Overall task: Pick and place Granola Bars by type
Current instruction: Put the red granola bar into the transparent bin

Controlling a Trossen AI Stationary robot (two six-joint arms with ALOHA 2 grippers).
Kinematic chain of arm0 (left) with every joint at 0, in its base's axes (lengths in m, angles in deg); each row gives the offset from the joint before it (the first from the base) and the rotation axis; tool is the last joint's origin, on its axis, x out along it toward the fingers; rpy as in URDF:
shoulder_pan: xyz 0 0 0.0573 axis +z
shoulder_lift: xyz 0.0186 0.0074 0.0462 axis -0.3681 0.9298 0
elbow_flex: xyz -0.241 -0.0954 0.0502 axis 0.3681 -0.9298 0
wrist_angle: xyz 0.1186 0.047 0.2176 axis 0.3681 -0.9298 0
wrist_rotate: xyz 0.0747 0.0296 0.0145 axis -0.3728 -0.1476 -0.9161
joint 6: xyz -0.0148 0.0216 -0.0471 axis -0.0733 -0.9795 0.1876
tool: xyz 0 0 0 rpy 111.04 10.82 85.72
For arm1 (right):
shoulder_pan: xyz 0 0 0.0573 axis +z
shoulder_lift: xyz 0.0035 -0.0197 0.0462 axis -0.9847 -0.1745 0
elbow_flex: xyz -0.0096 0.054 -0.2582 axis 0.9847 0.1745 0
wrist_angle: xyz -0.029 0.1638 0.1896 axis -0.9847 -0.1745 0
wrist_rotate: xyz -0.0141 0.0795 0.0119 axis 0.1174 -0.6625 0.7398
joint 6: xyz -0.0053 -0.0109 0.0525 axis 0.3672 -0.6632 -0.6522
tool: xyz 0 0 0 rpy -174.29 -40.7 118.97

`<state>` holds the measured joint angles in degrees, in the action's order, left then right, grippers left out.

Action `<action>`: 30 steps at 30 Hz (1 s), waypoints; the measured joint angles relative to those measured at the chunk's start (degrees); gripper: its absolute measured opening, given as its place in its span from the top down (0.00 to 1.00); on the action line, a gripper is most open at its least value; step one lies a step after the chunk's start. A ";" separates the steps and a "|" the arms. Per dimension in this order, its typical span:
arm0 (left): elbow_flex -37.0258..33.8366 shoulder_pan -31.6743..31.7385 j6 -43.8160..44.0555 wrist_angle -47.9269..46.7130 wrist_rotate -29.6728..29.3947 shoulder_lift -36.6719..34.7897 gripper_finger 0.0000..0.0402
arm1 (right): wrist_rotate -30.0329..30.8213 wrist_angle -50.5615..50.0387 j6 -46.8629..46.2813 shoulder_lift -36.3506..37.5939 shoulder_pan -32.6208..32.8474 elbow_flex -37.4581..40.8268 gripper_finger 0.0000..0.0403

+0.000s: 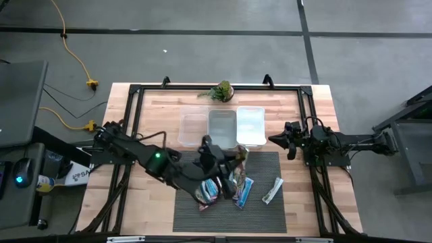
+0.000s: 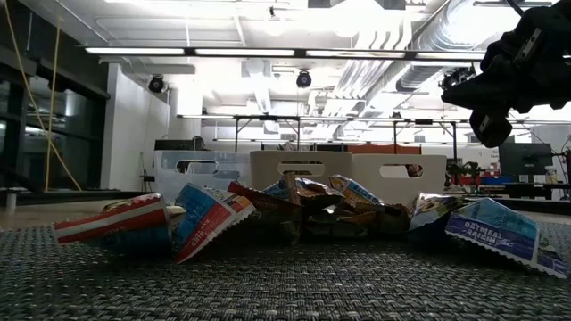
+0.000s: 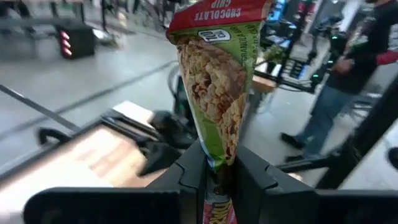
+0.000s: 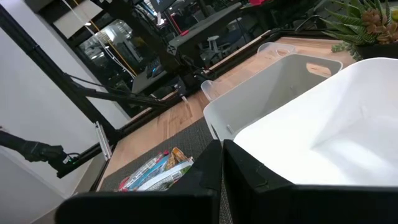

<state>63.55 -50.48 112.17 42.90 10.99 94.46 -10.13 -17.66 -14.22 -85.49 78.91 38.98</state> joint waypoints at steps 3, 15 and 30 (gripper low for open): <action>0.07 0.15 -3.06 0.01 -2.77 -2.46 0.88 | -0.04 -0.04 0.00 0.03 0.01 0.00 1.00; 0.04 3.07 -4.02 -7.69 -20.95 -14.74 0.88 | -0.02 -0.10 0.00 -0.02 0.02 0.00 1.00; 0.04 29.01 25.55 -35.85 -2.34 -19.20 0.88 | -0.02 -0.10 0.00 0.00 0.00 0.00 1.00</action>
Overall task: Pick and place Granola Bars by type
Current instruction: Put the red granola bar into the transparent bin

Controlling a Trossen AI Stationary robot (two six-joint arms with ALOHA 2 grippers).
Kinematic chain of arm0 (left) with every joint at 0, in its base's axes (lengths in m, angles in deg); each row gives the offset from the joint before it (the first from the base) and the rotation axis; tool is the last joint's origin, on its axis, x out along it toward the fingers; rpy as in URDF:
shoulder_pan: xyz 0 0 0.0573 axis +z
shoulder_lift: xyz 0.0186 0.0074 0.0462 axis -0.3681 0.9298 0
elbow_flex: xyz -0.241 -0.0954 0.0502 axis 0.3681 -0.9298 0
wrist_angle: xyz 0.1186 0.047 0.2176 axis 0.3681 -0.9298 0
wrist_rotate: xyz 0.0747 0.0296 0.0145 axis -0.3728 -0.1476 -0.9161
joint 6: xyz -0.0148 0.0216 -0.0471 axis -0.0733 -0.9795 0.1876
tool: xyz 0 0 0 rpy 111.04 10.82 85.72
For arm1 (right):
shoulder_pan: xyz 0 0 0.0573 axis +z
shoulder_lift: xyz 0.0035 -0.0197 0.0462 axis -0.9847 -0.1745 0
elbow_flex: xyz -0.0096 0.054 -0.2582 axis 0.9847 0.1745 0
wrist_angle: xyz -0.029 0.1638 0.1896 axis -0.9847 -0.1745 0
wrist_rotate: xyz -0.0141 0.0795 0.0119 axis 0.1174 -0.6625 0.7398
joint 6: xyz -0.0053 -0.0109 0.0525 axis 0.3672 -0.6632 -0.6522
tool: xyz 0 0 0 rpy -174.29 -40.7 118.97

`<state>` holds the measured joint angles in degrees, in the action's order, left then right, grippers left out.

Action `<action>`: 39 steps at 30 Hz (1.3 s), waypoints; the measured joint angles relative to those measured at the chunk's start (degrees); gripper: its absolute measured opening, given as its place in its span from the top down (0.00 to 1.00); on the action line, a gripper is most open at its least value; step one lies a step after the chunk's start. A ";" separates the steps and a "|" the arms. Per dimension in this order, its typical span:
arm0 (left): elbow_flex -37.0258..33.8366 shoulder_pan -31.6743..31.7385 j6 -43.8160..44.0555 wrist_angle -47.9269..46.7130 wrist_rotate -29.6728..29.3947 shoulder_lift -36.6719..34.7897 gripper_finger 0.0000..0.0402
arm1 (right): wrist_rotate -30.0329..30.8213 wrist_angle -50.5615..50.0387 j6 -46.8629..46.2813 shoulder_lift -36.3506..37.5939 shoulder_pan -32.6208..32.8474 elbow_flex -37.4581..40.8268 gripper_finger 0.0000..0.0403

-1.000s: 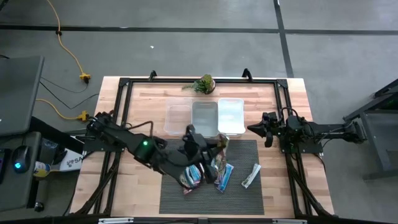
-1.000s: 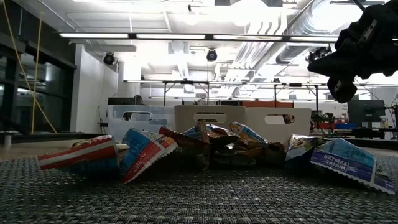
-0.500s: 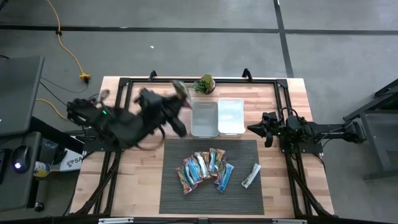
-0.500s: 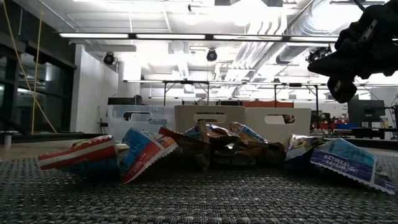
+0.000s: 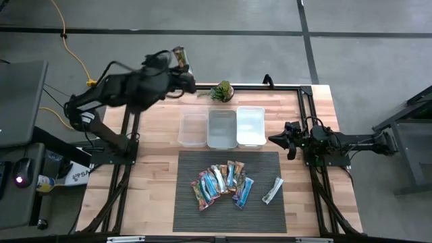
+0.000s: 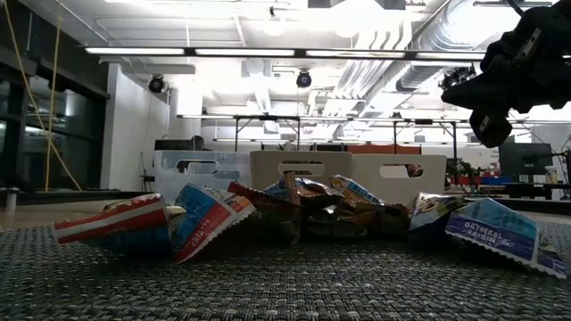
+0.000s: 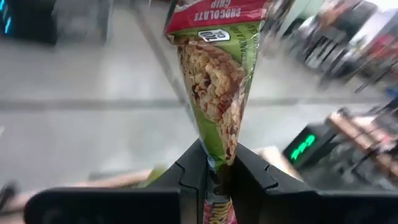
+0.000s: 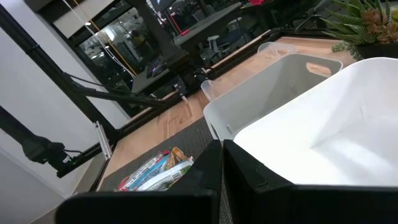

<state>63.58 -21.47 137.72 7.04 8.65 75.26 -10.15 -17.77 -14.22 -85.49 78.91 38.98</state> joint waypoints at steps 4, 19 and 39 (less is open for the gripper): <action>-0.10 6.63 10.05 -13.13 10.80 2.75 0.88 | 0.00 -0.02 0.00 -0.01 0.00 0.00 1.00; -0.13 14.52 14.94 -27.20 31.39 18.91 0.87 | 0.01 0.00 0.00 0.00 0.01 0.00 1.00; -24.42 11.86 18.01 -9.38 39.03 17.78 0.87 | 0.07 0.19 0.00 0.00 0.01 0.00 1.00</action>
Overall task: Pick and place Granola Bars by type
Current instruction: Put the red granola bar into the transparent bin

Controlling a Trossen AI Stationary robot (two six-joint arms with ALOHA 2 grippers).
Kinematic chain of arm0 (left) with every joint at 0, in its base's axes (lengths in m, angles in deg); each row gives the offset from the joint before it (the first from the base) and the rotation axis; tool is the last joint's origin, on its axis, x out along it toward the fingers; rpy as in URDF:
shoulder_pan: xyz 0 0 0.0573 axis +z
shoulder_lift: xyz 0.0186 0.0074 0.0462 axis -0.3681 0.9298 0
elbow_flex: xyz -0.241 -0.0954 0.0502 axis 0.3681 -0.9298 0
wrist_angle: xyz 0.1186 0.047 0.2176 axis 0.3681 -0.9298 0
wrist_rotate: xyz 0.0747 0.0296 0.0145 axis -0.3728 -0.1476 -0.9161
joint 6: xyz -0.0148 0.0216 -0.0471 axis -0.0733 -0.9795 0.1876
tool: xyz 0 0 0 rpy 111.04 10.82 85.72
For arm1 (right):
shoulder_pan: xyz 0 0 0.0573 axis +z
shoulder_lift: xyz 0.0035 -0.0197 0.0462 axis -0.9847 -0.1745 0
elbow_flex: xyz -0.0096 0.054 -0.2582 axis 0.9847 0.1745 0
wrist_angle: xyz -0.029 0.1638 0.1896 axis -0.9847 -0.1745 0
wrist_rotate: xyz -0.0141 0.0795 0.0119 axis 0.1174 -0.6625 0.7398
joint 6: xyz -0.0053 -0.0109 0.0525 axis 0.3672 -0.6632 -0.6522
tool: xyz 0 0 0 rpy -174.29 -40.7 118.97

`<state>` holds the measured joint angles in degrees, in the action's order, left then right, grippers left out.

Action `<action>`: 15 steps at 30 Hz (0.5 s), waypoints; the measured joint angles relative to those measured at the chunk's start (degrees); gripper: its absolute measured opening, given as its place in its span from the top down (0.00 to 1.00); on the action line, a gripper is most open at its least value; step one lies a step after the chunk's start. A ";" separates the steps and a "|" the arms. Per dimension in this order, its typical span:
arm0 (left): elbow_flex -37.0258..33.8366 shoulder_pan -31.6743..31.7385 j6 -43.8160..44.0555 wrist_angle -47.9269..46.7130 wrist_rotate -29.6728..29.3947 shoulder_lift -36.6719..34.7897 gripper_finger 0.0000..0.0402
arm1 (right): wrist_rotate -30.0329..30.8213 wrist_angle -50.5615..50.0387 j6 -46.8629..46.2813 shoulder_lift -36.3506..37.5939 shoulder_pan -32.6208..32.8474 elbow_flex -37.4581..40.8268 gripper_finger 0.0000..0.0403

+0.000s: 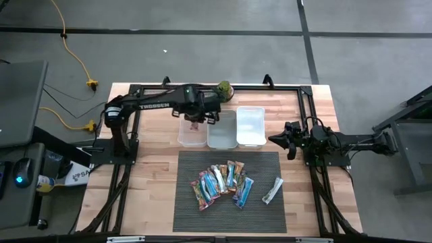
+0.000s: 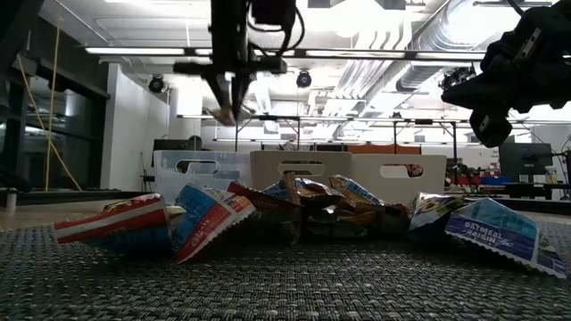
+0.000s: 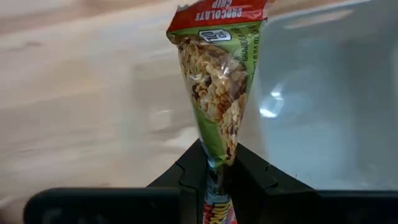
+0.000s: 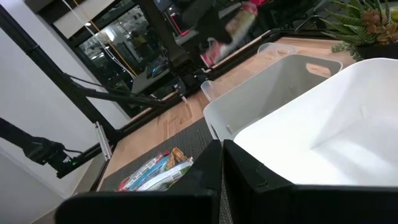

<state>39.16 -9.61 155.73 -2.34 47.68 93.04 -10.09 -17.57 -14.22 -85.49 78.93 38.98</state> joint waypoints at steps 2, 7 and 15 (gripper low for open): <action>-5.21 0.52 -0.41 5.91 2.00 -1.79 0.87 | -0.01 0.01 0.00 0.00 -0.01 0.00 1.00; -15.78 2.02 0.62 11.50 6.09 -3.42 0.87 | -0.02 0.01 0.00 0.00 0.01 0.00 1.00; -23.09 4.24 0.66 21.64 8.96 -3.57 0.87 | -0.07 -0.15 0.00 -0.02 -0.01 0.00 1.00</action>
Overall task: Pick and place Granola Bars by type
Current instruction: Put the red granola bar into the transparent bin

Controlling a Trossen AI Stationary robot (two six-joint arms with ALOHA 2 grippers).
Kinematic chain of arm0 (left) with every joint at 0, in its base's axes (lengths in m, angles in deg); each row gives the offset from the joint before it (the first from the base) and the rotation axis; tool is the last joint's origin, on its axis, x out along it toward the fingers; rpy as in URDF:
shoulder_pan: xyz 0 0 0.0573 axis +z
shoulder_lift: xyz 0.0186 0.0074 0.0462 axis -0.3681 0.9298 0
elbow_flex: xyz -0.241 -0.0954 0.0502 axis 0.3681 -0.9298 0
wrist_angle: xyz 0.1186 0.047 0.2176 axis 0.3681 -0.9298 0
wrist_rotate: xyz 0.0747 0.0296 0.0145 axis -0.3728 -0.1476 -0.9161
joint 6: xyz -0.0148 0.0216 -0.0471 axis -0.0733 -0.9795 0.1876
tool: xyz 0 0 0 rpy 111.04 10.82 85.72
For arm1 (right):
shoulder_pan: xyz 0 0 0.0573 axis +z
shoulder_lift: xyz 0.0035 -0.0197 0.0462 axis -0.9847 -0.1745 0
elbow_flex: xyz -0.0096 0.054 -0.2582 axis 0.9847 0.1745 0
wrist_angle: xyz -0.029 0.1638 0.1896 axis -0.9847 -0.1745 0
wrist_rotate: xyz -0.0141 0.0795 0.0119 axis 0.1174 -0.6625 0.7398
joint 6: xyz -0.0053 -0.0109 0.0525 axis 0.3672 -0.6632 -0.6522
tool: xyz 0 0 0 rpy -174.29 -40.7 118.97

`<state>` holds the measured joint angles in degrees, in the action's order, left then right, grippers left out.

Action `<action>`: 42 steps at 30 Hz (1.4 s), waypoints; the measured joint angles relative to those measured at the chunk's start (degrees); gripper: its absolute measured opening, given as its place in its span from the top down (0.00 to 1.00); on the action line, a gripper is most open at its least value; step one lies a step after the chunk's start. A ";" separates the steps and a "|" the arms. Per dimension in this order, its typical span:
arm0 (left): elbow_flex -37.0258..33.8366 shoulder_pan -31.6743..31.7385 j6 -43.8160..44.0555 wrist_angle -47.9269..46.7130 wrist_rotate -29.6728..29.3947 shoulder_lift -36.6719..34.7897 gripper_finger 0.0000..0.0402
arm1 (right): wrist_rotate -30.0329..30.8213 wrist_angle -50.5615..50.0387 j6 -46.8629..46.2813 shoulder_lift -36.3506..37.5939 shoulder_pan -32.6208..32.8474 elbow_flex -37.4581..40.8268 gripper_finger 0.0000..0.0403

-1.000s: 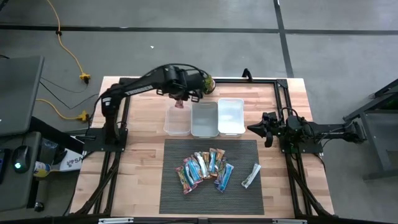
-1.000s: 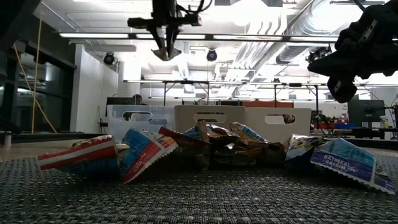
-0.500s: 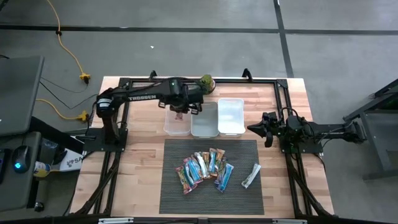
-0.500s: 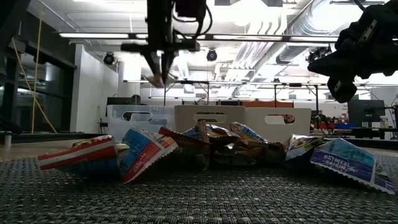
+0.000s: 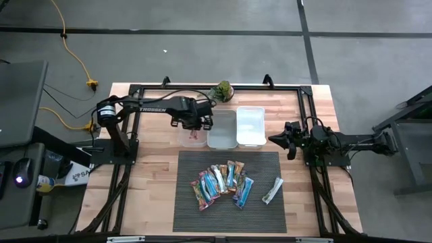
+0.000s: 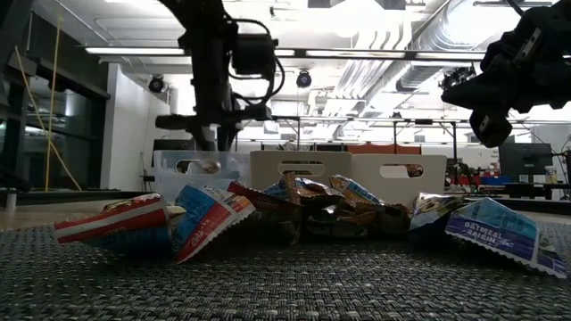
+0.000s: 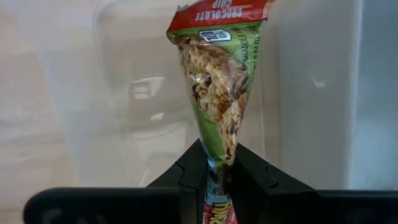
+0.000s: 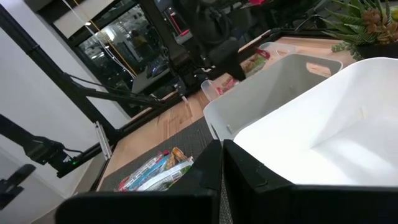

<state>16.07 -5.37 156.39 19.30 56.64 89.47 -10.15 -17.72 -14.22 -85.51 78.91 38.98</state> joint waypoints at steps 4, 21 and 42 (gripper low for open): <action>-2.52 1.49 0.00 3.01 0.46 -0.02 0.87 | 0.00 0.00 0.00 0.00 0.02 0.00 1.00; -5.11 3.25 -0.83 6.52 5.24 -0.02 0.58 | 0.00 -0.04 0.00 0.00 0.00 0.00 1.00; 4.57 -6.35 -2.14 -2.13 -16.96 -27.55 0.52 | 0.00 -0.07 0.00 0.00 0.01 0.00 1.00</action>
<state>20.64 -11.72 154.26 17.17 39.68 61.92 -10.15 -17.79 -14.22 -85.51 78.92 38.98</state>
